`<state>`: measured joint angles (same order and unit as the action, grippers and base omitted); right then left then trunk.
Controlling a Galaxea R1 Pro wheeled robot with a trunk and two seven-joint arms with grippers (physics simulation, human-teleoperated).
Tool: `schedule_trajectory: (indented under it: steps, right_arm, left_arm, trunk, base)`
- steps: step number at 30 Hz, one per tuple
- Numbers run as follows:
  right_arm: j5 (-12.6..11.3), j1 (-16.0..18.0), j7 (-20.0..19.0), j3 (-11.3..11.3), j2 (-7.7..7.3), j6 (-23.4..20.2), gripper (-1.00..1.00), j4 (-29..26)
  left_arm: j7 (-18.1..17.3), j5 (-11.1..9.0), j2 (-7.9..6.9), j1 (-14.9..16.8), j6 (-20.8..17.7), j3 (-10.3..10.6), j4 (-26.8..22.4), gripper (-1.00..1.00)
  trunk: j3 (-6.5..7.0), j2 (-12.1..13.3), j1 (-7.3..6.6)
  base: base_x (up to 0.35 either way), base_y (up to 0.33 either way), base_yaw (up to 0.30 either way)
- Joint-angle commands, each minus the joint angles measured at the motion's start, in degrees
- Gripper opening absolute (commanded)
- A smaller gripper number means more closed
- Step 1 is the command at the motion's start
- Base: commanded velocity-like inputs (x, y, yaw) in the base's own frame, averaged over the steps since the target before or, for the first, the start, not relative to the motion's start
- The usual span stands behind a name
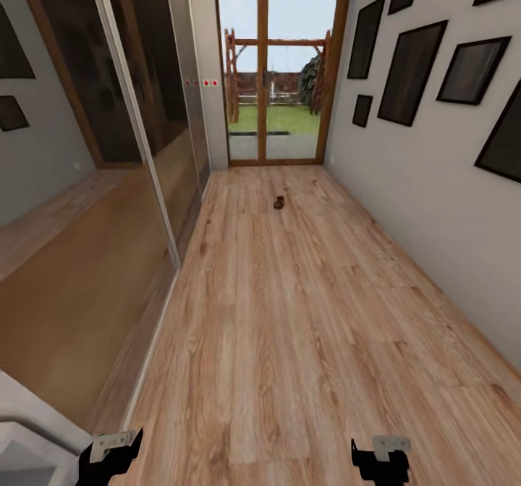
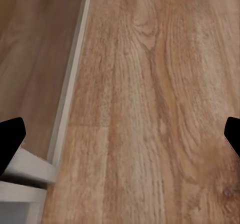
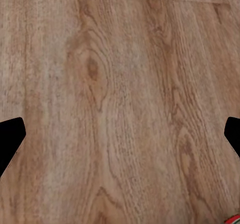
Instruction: Pick up the two gym shoes and the two sandals from the corridor floor and place them onto the hallstand (shoe rack) in the corridor, making sure they are on the rack and not on the floor. Arrange them so the two gym shoes are next to each other and the two sandals are next to each other.
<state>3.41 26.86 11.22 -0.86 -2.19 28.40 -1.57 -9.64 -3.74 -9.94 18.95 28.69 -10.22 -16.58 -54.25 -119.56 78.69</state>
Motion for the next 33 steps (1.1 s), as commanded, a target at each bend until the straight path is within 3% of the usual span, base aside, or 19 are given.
schedule_trajectory:
  steps: [1, 33]
  right_arm:
    - [0.37, 0.03, 0.38, -0.09, 0.0, 0.08, 1.0, 0.06]
    - [0.37, 0.03, 0.38, -0.1, 0.04, 0.08, 1.0, 0.07]
  left_arm:
    - [-0.55, -0.39, 0.01, 0.04, 0.07, -0.24, 0.06, 1.0]
    - [-0.55, -0.39, 0.01, 0.04, 0.07, -0.27, 0.06, 1.0]
  trunk:
    - [-0.05, -0.02, 0.02]
    - [-0.05, -0.02, 0.02]
  base:
    - [0.322, 0.0, 0.0]
    - [0.334, 0.031, 0.0]
